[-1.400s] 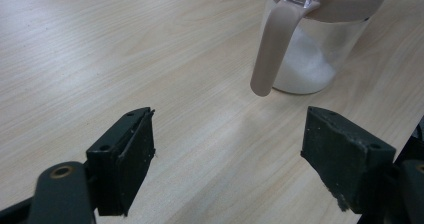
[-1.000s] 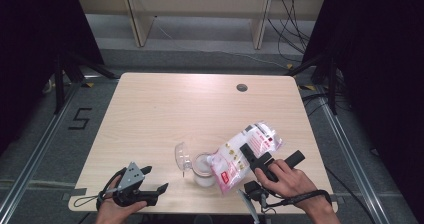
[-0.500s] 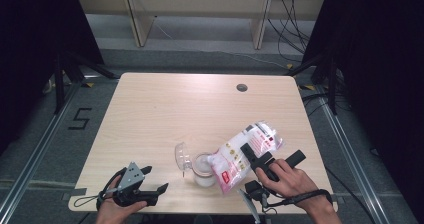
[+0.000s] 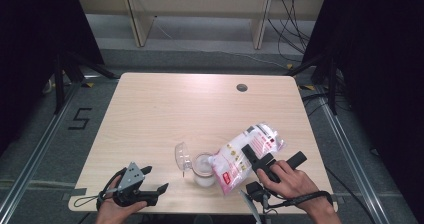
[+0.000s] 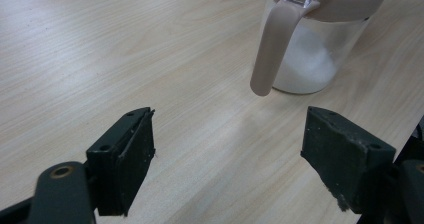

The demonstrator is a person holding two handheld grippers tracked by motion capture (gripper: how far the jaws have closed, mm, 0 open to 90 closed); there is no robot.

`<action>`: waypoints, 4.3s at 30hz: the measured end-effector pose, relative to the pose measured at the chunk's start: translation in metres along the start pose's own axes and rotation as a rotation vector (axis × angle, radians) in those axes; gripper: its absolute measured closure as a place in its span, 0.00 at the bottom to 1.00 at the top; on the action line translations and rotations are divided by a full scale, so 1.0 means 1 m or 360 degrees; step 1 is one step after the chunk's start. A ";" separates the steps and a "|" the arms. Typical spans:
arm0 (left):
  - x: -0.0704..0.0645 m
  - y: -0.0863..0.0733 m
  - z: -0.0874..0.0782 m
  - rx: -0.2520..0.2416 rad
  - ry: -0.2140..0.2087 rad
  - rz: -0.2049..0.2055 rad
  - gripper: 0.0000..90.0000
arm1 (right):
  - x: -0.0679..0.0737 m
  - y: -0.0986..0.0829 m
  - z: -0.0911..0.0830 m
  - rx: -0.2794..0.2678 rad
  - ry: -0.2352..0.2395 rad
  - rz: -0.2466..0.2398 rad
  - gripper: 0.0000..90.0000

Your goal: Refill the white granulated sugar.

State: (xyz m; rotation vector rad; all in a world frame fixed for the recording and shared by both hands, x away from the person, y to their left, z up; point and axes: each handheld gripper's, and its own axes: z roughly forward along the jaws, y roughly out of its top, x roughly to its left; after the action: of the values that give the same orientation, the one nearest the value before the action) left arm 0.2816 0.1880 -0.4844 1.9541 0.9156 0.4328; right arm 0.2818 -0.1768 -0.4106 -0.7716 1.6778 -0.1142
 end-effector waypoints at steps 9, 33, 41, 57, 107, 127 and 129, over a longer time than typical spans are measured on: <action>0.000 0.000 0.000 0.0000 0.0000 0.0000 0.23 | 0.000 0.000 -0.001 -0.0003 -0.0014 0.0017 0.82; 0.000 0.000 0.000 -0.0002 0.0003 -0.0002 0.23 | 0.009 0.000 -0.001 -0.0028 -0.0034 0.0128 0.82; 0.000 0.000 0.000 -0.0004 0.0003 -0.0002 0.23 | 0.010 0.001 -0.001 -0.0041 -0.0039 0.0141 0.82; 0.000 0.000 0.000 0.0000 0.0002 -0.0002 0.23 | 0.012 -0.001 -0.001 -0.0052 -0.0056 0.0179 0.82; 0.000 0.000 0.000 0.0000 0.0004 0.0001 0.23 | 0.000 -0.001 -0.001 -0.0020 -0.0012 -0.0001 0.83; 0.000 0.000 0.000 -0.0001 0.0005 0.0001 0.23 | 0.001 0.000 0.000 -0.0031 -0.0006 -0.0005 0.83; 0.000 0.000 0.000 -0.0001 0.0005 0.0001 0.23 | 0.001 0.000 0.000 -0.0033 -0.0007 -0.0003 0.83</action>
State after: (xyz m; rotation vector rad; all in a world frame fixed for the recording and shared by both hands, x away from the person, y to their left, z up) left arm 0.2816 0.1882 -0.4841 1.9535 0.9167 0.4369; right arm 0.2816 -0.1774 -0.4111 -0.7886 1.6764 -0.0966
